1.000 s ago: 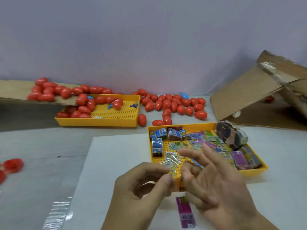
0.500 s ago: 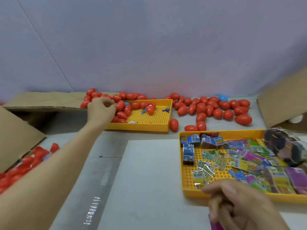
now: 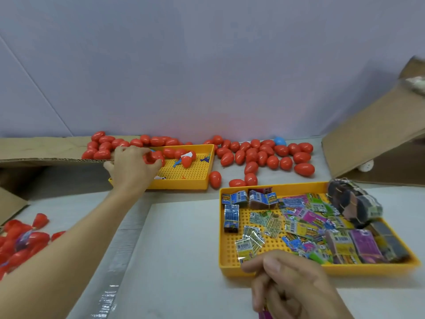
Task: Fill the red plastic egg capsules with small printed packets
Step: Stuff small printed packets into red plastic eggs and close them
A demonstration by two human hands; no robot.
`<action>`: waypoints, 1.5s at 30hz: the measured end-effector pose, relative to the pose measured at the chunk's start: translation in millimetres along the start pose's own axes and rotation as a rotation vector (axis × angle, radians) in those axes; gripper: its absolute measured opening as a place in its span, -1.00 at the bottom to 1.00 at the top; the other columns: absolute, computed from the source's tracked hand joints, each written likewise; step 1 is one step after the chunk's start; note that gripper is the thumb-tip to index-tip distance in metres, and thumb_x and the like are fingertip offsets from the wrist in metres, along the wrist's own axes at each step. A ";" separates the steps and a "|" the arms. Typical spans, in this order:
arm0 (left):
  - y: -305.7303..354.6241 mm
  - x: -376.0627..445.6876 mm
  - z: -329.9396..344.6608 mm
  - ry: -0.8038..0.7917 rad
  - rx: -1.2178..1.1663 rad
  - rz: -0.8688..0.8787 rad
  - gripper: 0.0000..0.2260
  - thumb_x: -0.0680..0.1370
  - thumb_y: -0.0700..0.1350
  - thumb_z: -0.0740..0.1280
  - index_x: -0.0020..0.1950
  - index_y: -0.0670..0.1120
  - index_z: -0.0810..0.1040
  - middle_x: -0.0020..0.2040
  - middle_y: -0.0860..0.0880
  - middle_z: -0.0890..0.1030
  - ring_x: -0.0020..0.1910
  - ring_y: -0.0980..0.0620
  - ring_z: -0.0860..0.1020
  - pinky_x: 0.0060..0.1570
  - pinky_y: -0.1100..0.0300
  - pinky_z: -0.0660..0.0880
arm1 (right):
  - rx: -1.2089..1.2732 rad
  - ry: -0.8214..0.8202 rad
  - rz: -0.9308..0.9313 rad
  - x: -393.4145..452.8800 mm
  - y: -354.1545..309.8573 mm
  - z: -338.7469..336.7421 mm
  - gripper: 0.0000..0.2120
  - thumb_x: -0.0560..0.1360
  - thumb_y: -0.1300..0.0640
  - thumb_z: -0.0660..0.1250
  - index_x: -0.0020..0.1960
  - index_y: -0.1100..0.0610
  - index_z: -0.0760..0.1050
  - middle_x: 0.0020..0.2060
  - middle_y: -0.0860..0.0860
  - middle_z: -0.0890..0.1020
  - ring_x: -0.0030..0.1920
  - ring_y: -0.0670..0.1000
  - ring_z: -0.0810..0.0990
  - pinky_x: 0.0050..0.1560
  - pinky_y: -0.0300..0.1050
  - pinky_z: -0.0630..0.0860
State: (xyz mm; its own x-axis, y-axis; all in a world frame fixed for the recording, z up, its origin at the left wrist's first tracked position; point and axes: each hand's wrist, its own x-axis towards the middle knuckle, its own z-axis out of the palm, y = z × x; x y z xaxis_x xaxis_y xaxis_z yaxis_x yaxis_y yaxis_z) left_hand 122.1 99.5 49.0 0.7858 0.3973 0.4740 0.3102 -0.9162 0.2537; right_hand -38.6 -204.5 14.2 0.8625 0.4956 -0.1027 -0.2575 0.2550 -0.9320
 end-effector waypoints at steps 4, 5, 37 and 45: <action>19.5 -61.1 -39.2 -0.081 -0.650 0.123 -0.74 0.45 -0.04 0.52 0.13 0.04 0.69 0.03 0.20 0.68 0.17 0.16 0.56 0.24 0.11 0.48 | 0.015 -0.010 -0.036 -0.1 0.7 -0.2 -0.35 0.13 -0.39 0.52 -0.10 0.16 0.68 -0.39 0.21 0.63 -0.60 -0.07 0.31 -0.58 -0.34 0.23; 25.1 -81.0 -52.3 -0.220 -0.871 0.104 -0.72 0.43 -0.02 0.54 0.12 0.08 0.69 0.01 0.22 0.69 0.11 0.24 0.60 0.16 0.29 0.53 | 0.009 -0.009 -0.049 0.0 0.9 -0.2 -0.37 0.16 -0.38 0.51 -0.10 0.16 0.68 -0.38 0.21 0.63 -0.61 -0.08 0.31 -0.59 -0.34 0.23; 51.5 -222.7 -75.7 -0.636 -1.573 -0.143 -0.70 0.29 0.08 0.53 -0.08 -0.05 0.74 -0.22 -0.17 0.68 -0.36 -0.06 0.60 -0.28 0.17 0.57 | -0.218 -0.068 0.159 -24.2 -14.9 14.2 -0.63 0.38 -0.23 0.34 -0.23 0.07 0.66 -0.48 0.06 0.58 -0.62 -0.11 0.35 -0.58 -0.35 0.25; 54.2 -223.0 -79.5 -0.764 -1.554 -0.160 -0.68 0.34 0.10 0.45 -0.09 -0.11 0.76 -0.25 -0.14 0.62 -0.36 -0.05 0.53 -0.36 0.22 0.49 | -0.185 -0.027 0.164 -25.9 -18.7 15.6 -0.59 0.32 -0.22 0.34 -0.27 0.13 0.65 -0.51 0.10 0.55 -0.63 -0.08 0.33 -0.61 -0.34 0.19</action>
State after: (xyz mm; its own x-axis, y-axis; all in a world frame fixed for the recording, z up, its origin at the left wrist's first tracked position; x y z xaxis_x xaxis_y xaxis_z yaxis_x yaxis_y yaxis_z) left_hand -78.9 -34.6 24.1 0.9981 -0.0612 0.0098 0.0032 0.2090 0.9779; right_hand -62.9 -209.2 39.7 0.8031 0.5403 -0.2512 -0.3070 0.0139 -0.9516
